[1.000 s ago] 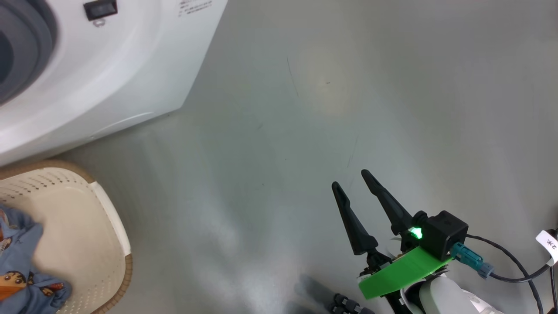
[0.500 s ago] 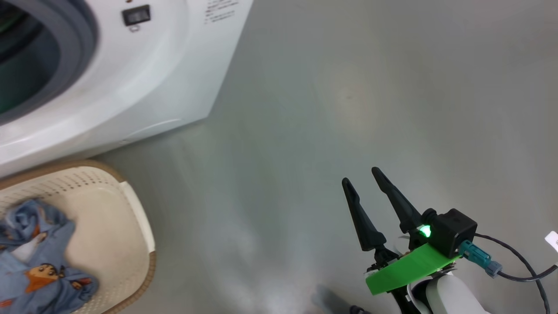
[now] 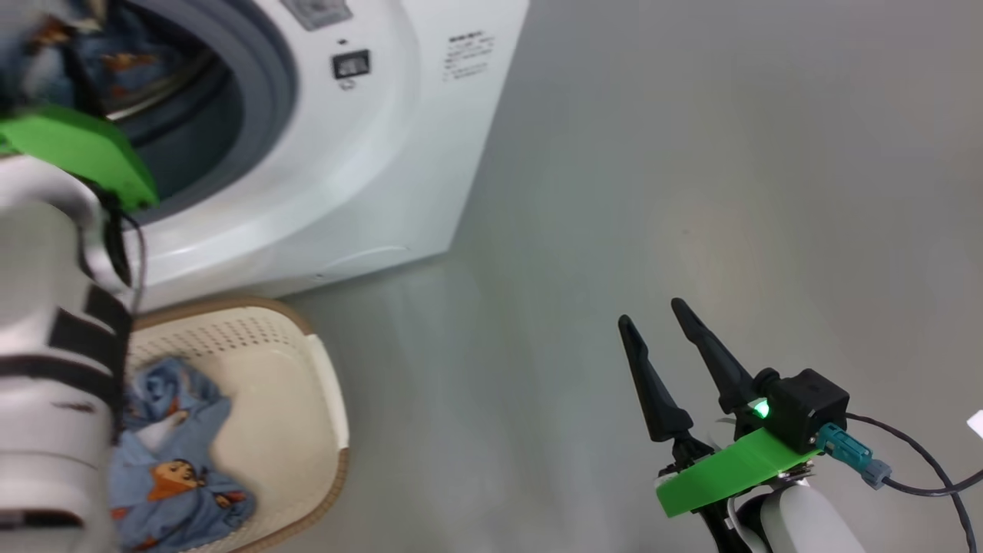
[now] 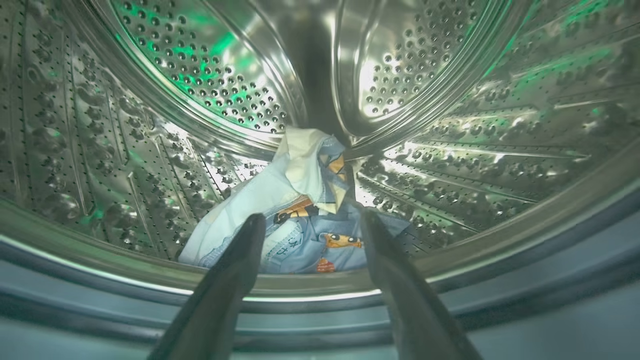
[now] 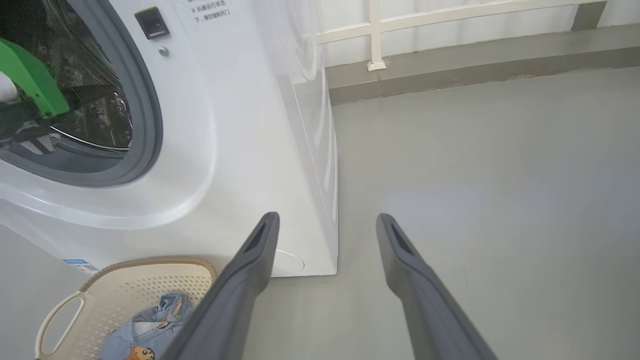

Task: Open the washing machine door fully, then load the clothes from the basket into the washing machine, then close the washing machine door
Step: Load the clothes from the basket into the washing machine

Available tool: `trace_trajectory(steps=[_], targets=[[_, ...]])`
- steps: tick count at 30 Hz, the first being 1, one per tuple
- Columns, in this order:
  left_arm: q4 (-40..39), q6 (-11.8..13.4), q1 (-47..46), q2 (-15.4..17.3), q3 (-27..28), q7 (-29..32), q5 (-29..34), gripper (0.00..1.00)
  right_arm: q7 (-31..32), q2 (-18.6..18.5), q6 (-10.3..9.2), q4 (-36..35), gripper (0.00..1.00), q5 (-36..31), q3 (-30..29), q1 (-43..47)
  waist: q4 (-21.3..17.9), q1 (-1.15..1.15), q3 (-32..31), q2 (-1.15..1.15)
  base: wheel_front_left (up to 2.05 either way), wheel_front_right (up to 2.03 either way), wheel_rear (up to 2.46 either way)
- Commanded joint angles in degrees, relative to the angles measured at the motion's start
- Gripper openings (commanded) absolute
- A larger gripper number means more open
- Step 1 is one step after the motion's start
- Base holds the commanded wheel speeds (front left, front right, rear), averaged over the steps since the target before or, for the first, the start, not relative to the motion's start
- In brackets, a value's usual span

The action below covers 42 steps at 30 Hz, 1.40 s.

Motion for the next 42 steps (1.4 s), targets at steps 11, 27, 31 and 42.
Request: trace_trajectory(steps=[11, 27, 31, 42], targets=[[-17.2, -2.4, 20.1, -1.9, 1.3, -0.5, -0.1, 1.00, -0.3, -1.2, 0.53, -0.8, 1.00, -2.1, -1.4, 3.9, 7.2, 0.00, -10.8, 0.00, 0.00, 0.00, 0.00], [-46.6, -2.2, 55.3, -5.1, 4.0, -0.5, 2.2, 1.00, -0.3, -2.9, 0.53, -0.7, 1.00, -2.8, -2.2, 9.4, 9.3, 0.00, -21.3, 0.00, 0.00, 0.00, 0.00], [-52.1, -2.9, 62.1, -5.9, 5.8, -0.5, 2.4, 1.00, -0.3, -3.5, 0.53, -0.8, 1.00, -2.9, -2.3, 10.4, 9.5, 0.00, -23.2, 0.00, 0.00, 0.00, 0.00], [-62.2, -4.9, 73.3, -7.3, 8.8, -0.5, 3.5, 1.00, -0.3, -4.4, 0.53, -1.4, 1.00, -3.0, -3.1, 12.4, 10.0, 0.00, -25.3, 0.00, 0.00, 0.00, 0.00]])
